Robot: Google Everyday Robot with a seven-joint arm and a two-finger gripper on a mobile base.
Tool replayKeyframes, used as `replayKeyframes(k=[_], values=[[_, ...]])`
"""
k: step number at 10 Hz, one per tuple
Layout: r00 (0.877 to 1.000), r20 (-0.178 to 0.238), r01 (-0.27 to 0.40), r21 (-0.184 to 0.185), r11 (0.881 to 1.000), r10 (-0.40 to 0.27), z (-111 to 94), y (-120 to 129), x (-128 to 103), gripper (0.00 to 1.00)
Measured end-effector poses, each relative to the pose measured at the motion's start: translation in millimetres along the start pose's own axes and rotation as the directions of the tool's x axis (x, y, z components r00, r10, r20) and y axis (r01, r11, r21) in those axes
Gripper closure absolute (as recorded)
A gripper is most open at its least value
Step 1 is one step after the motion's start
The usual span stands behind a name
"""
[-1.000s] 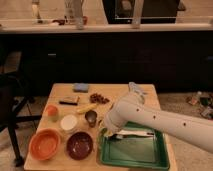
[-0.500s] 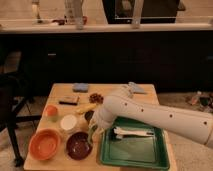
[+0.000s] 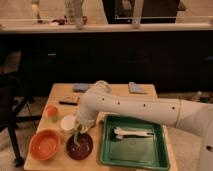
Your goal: Place pepper in red bowl
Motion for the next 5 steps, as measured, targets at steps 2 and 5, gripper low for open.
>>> replayKeyframes(k=[2, 5], values=[[1.0, 0.001, 0.0, -0.003, 1.0, 0.0, 1.4, -0.6, 0.2, 1.0], [1.0, 0.002, 0.001, -0.003, 1.0, -0.001, 2.1, -1.2, -0.4, 1.0]])
